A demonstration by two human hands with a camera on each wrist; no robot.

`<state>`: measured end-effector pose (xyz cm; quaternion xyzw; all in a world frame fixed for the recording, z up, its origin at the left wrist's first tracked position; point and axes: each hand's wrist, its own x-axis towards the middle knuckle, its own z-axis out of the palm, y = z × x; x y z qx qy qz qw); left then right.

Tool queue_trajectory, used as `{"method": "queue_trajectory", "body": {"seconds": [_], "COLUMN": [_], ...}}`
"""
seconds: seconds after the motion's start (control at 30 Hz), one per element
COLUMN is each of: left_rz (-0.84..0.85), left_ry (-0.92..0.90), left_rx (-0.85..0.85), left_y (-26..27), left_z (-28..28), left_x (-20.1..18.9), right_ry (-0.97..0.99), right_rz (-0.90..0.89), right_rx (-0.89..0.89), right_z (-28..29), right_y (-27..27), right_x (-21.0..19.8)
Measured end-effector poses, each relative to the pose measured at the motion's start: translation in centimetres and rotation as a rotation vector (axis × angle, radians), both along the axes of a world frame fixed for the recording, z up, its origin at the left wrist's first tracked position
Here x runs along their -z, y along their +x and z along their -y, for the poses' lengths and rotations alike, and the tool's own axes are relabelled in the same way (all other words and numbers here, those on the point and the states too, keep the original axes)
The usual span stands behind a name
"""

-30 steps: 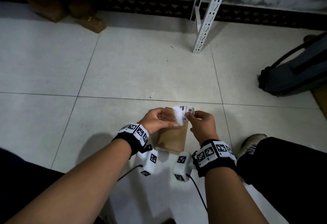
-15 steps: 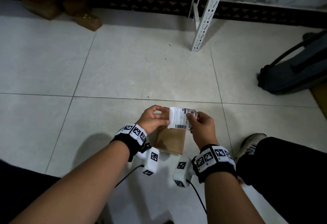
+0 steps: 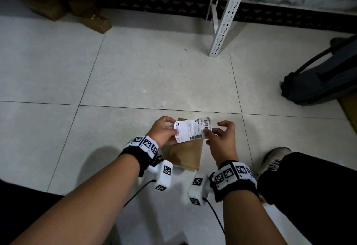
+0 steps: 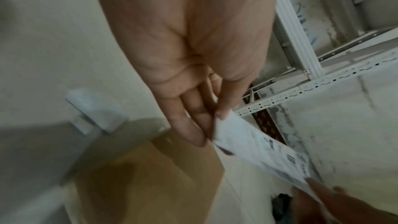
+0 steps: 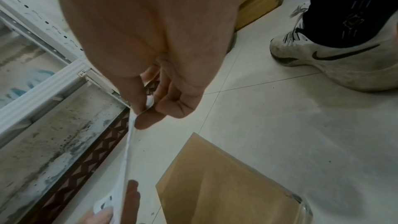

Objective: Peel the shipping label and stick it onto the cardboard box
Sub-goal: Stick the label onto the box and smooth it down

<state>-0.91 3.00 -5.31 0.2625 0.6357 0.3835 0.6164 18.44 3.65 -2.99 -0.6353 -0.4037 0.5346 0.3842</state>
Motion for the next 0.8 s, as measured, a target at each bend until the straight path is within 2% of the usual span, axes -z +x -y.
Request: {"method": "queue_trajectory", "body": {"seconds": [0.07, 0.2, 0.37, 0.5, 0.57, 0.67, 0.73, 0.8], "left_rz": [0.073, 0.082, 0.029, 0.004, -0.047, -0.232, -0.315, -0.324], "left_ry": [-0.016, 0.029, -0.035, 0.034, 0.060, 0.138, 0.177, 0.211], "left_rx": [-0.011, 0.036, 0.104, 0.169, 0.243, 0.376, 0.381, 0.359], "left_y": [-0.7, -1.3, -1.1, -0.2, 0.3, 0.8, 0.8, 0.8], "left_z": [0.4, 0.7, 0.1, -0.2, -0.3, -0.1, 0.1, 0.3], "left_x": [0.1, 0.0, 0.3, 0.2, 0.7, 1.2, 1.6, 2.3], "right_ry": [0.041, 0.069, 0.078, 0.046, 0.013, 0.001, -0.018, -0.037], "right_rz": [0.077, 0.253, 0.253, 0.216, 0.233, 0.232, 0.213, 0.193], "right_rx": [-0.057, -0.142, -0.196, -0.336, -0.376, -0.372, -0.332, -0.276], "right_z": [-0.3, -0.3, -0.3, -0.4, -0.4, -0.4, -0.4, -0.4], "right_y": [-0.1, -0.7, -0.6, -1.3, -1.5, -1.4, -1.3, -1.3], "right_x": [0.1, 0.5, 0.6, 0.6, 0.9, 1.6, 1.8, 2.0]}}
